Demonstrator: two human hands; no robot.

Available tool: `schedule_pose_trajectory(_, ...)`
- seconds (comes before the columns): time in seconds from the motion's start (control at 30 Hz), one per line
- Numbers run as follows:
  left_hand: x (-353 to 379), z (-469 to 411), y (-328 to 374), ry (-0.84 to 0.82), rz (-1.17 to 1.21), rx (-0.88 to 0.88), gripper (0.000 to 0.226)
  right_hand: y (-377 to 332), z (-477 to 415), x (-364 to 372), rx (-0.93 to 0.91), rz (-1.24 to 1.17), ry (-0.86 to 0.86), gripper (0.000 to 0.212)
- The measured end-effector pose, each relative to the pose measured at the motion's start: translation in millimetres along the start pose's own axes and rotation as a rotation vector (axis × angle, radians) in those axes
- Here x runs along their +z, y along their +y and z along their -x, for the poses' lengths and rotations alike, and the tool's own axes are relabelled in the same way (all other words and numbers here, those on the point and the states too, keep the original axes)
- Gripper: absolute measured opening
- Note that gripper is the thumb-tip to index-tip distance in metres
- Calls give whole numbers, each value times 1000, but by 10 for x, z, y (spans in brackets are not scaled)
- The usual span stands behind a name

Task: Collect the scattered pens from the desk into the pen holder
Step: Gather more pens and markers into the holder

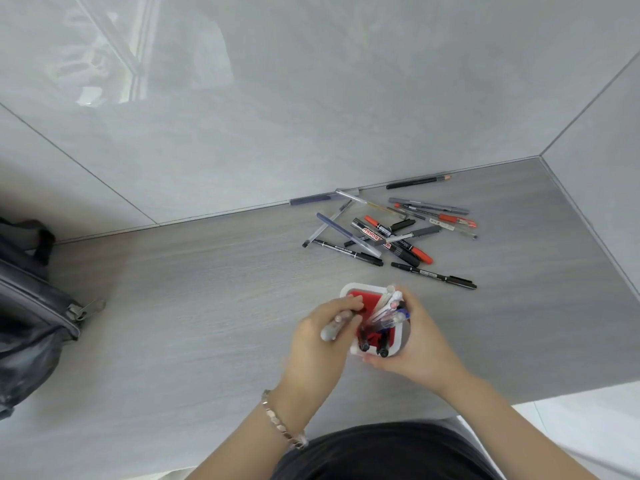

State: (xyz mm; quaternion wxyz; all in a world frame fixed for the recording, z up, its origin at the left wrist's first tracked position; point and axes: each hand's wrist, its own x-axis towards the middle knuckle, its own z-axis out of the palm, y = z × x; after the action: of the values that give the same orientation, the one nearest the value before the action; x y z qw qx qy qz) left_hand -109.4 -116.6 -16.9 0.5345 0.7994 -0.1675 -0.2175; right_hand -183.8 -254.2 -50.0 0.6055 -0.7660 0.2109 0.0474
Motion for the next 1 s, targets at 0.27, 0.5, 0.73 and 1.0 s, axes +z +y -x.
schedule_pose_trajectory(0.27,-42,-121,91,22,-45,221,51,89,27,-2,-12,-14,18,79)
schedule_pose_trajectory(0.5,-62,-160,-92,-241,-345,399,42,126,28,-7,-32,-46,25,77)
schedule_pose_trajectory(0.73,-117,-495,59,-293,-43,173,42,140,51,-221,15,-81,209,81)
schedule_pose_trajectory(1.0,68,-1537,-282,-386,-981,323,45,80,31,-700,60,68,385,82)
